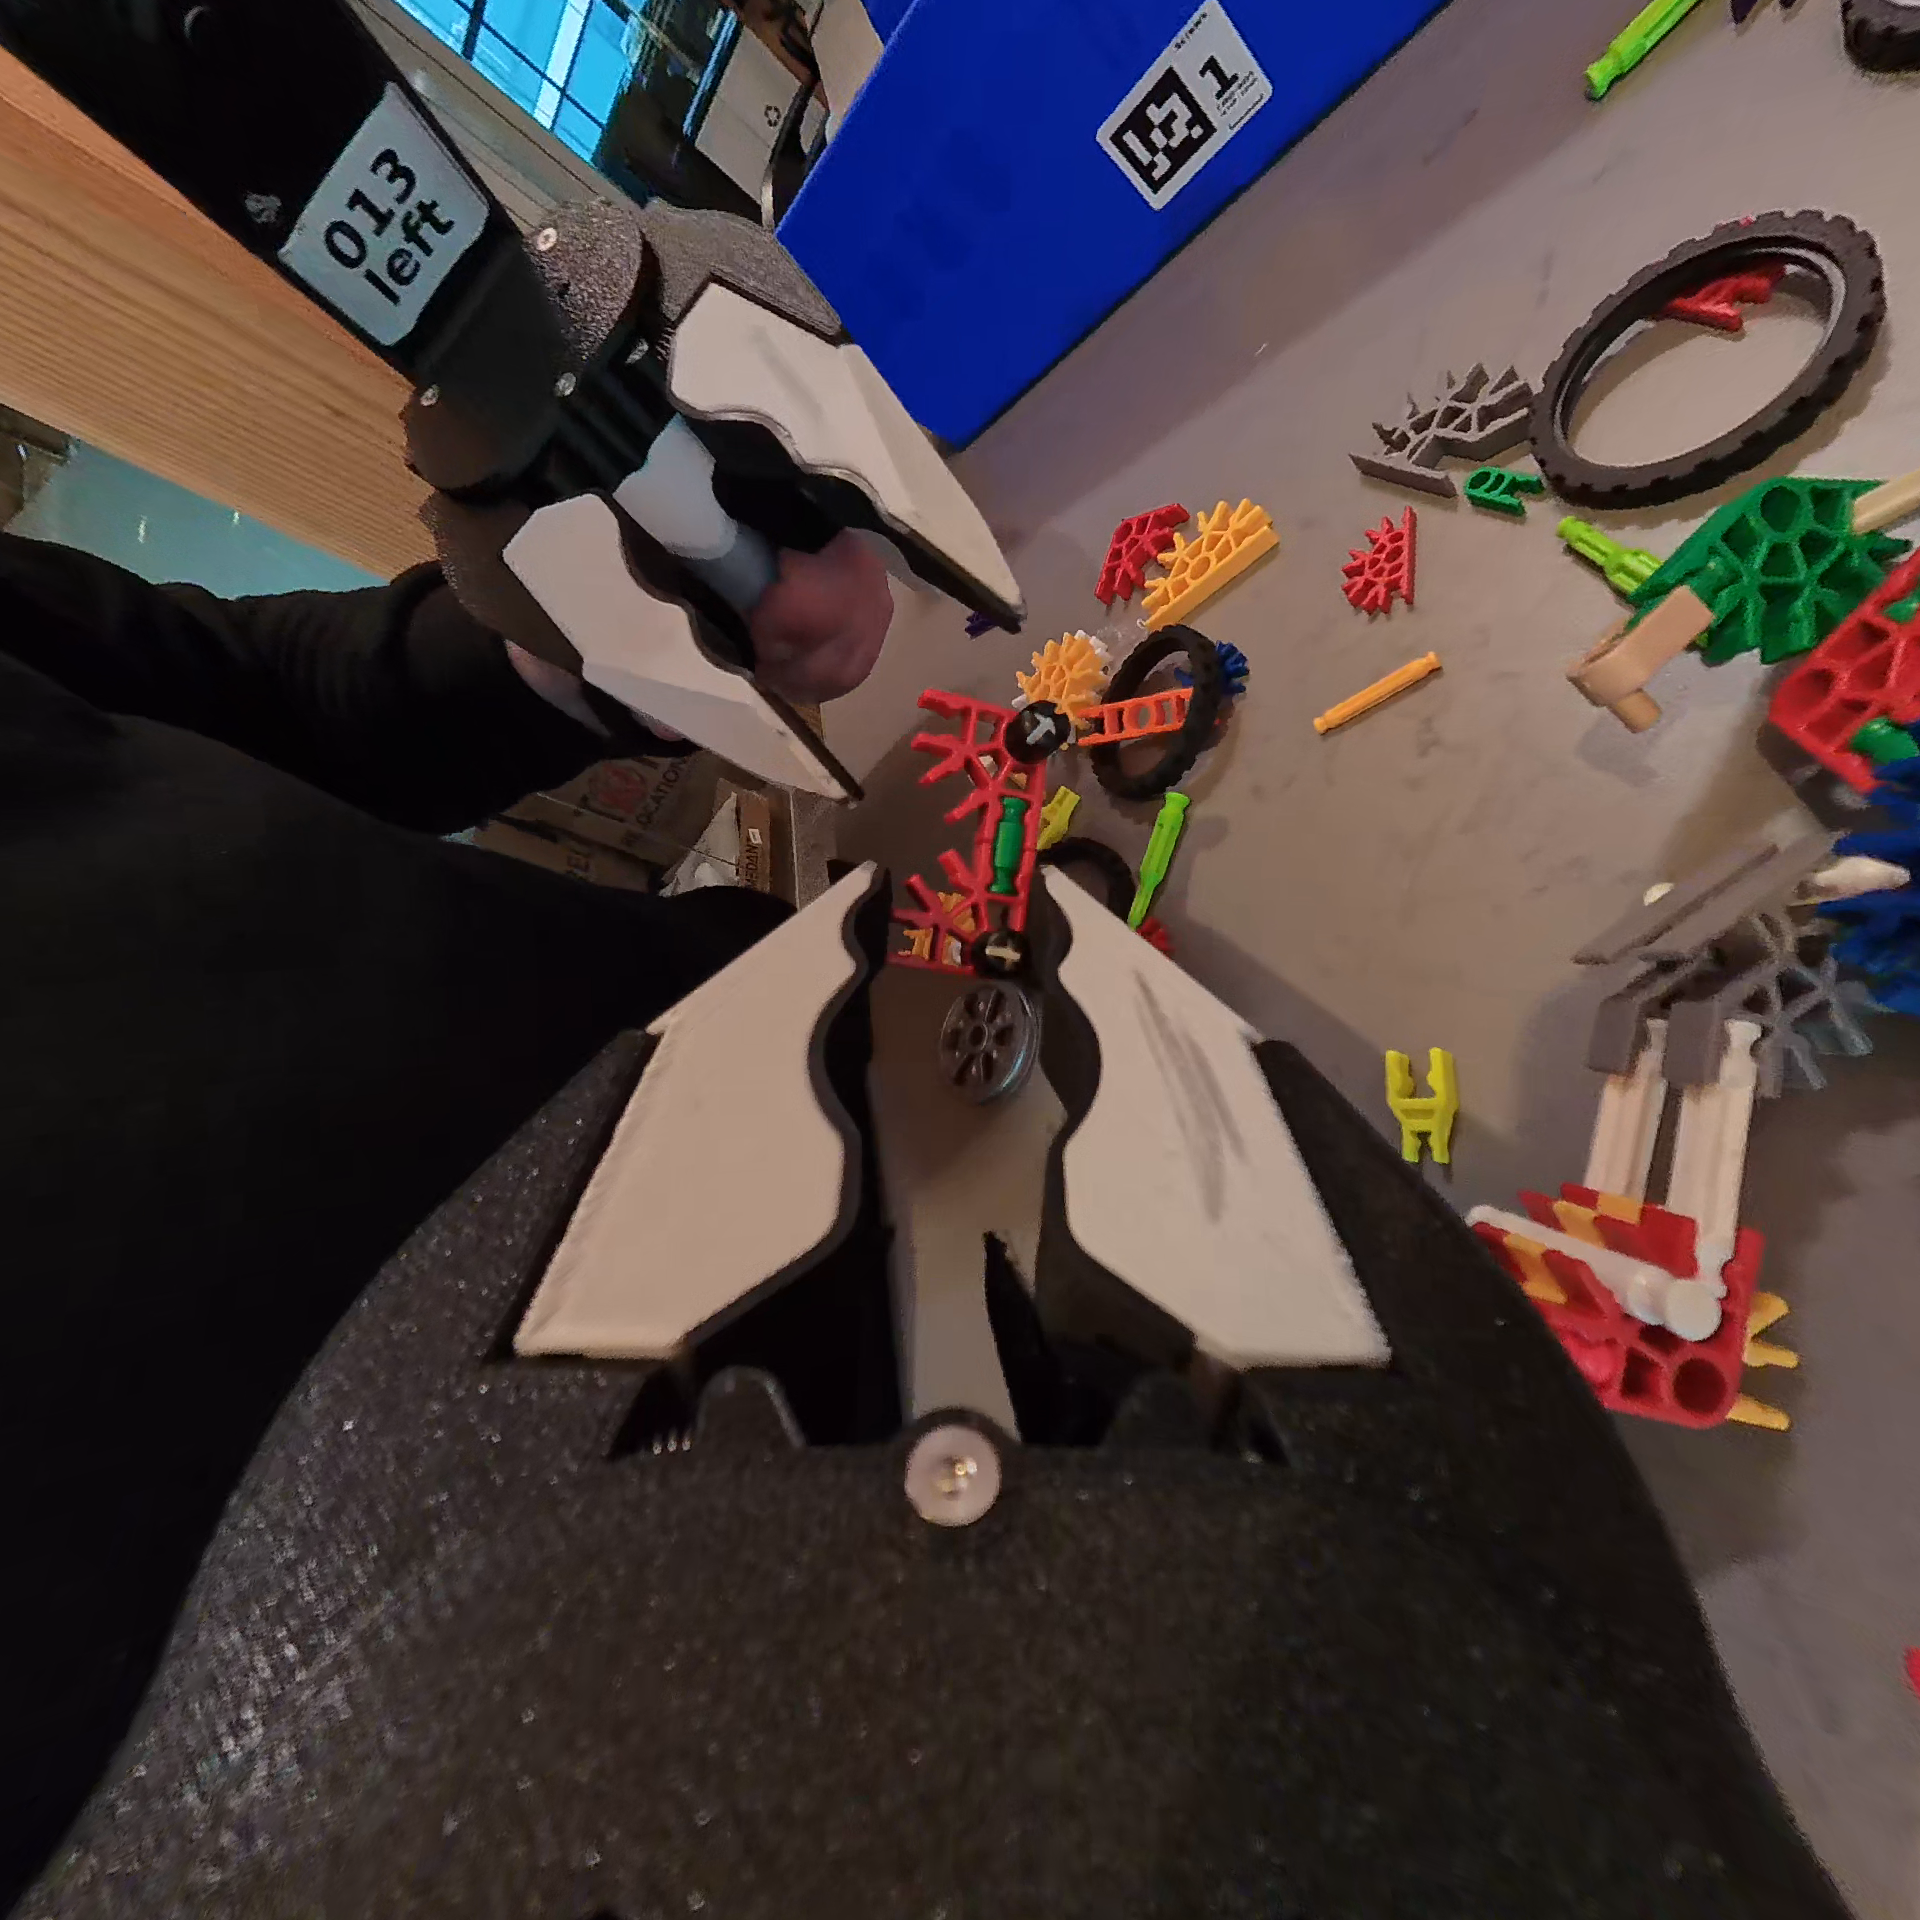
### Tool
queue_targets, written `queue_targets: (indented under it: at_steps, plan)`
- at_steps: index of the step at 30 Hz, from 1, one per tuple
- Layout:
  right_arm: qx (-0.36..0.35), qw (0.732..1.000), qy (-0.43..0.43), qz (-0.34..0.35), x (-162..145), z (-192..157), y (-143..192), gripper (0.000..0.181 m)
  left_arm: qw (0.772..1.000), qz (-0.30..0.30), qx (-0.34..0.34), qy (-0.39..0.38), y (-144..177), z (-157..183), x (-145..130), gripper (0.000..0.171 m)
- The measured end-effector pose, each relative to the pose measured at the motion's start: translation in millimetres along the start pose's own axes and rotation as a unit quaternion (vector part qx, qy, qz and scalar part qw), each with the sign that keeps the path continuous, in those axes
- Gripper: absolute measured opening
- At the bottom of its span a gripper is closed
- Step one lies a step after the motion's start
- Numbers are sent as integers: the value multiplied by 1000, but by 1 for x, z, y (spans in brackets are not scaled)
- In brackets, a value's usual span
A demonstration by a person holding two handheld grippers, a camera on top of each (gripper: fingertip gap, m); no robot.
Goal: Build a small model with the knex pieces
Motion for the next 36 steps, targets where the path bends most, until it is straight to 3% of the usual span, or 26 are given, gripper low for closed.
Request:
queue_targets:
  at_steps: [15, 25, 36]
  plan:
    - [7, 1000, 15, -8, 2, -7, -2, 26, 992, 31, -73, 103, -4, -2, -7, 25]
    - [7, 1000, 13, -1, 0, -8, 0, 25, 992, 28, -71, 102, -3, -3, -9, 11]
    - [-5, 1000, -3, 16, -2, -3, 5, 25, 995, 16, -37, 88, -3, -3, -11, 9]
Point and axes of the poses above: each gripper's, where its closed fingertips meet, y back along the fingers, x out of its top, z = x × y across the jaws, the point moved 9 cm from there along y, back along the fingers, and after that the axes turned 4 degrees about -z, right-handed, at the moved point
